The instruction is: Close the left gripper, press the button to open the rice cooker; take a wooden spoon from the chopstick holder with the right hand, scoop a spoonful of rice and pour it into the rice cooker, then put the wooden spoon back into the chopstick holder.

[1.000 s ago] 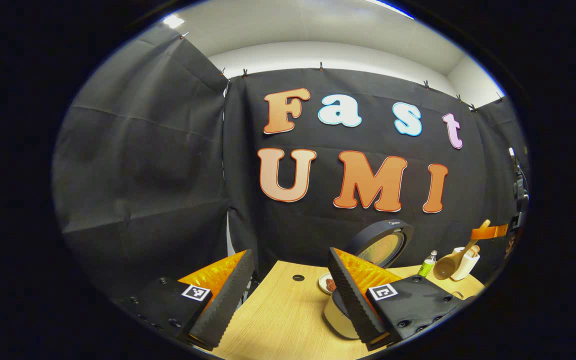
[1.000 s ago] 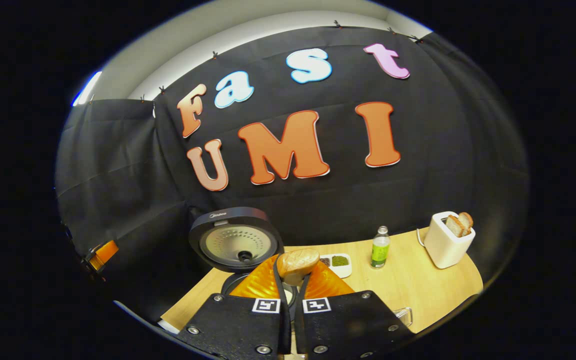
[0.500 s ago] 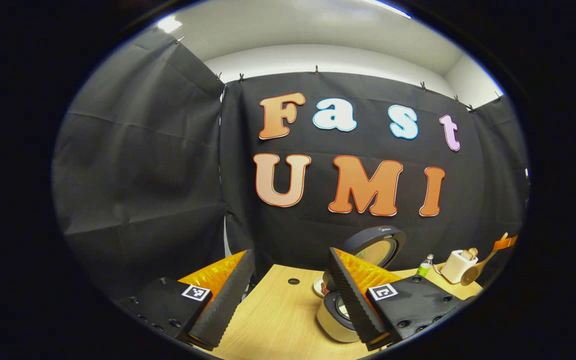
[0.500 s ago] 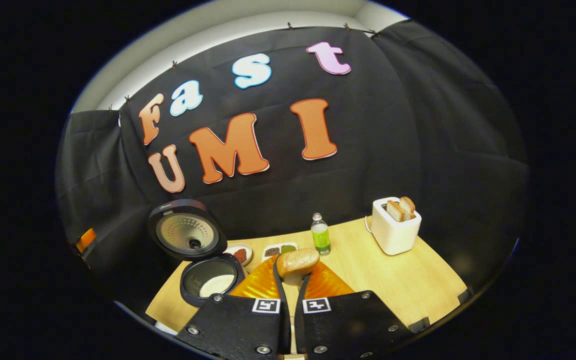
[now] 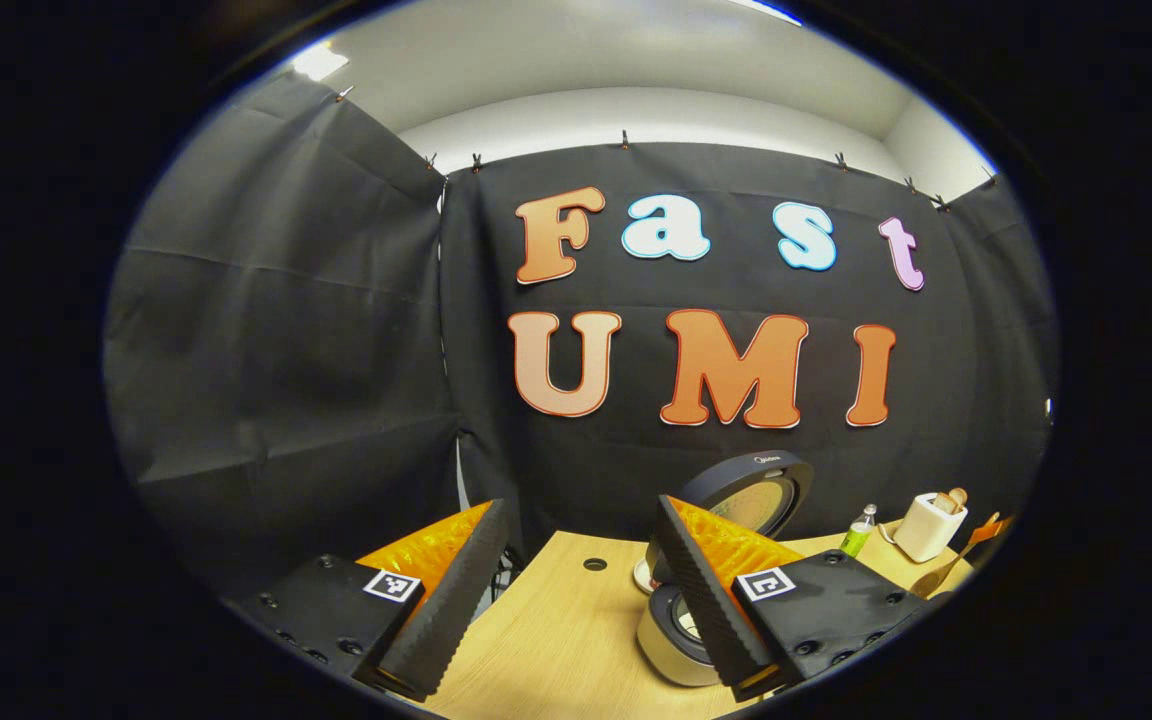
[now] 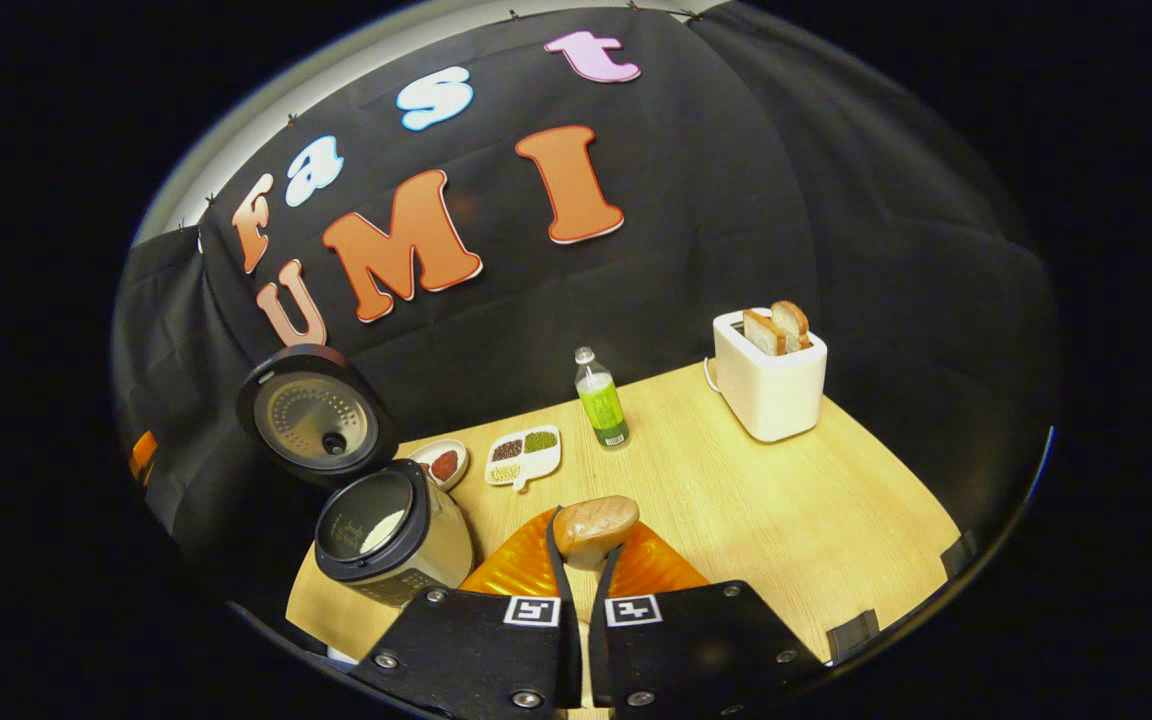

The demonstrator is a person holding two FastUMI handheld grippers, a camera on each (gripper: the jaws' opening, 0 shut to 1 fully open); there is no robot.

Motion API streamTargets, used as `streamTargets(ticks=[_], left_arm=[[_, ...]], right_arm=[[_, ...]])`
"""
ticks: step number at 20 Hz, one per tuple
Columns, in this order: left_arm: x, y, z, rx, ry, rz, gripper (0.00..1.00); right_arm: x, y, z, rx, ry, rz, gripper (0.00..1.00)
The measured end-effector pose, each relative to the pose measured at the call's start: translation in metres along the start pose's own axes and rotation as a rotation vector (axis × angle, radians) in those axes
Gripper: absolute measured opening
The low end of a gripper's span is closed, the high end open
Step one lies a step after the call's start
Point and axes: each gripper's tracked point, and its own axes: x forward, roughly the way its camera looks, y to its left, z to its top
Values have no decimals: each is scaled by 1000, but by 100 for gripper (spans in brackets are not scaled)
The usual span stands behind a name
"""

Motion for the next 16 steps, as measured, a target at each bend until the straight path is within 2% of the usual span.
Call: streamTargets(ticks=[7,11,13,14,15,16], left_arm=[[-2,-4,0,11,5,35,97],[-3,-10,-3,11,14,42,99],[-2,-16,-2,8,15,40,100],[-2,-19,-3,8,16,39,100],[-1,-23,-3,8,15,36,100],[-2,-26,-2,5,15,34,99]], right_arm=[[36,-28,-46,47,104,15,2],[43,-38,-50,174,118,53,3],[44,-44,-49,209,122,58,8],[45,-47,-49,218,125,52,15],[45,-52,-48,218,131,34,18],[46,-62,-46,208,130,5,14]])
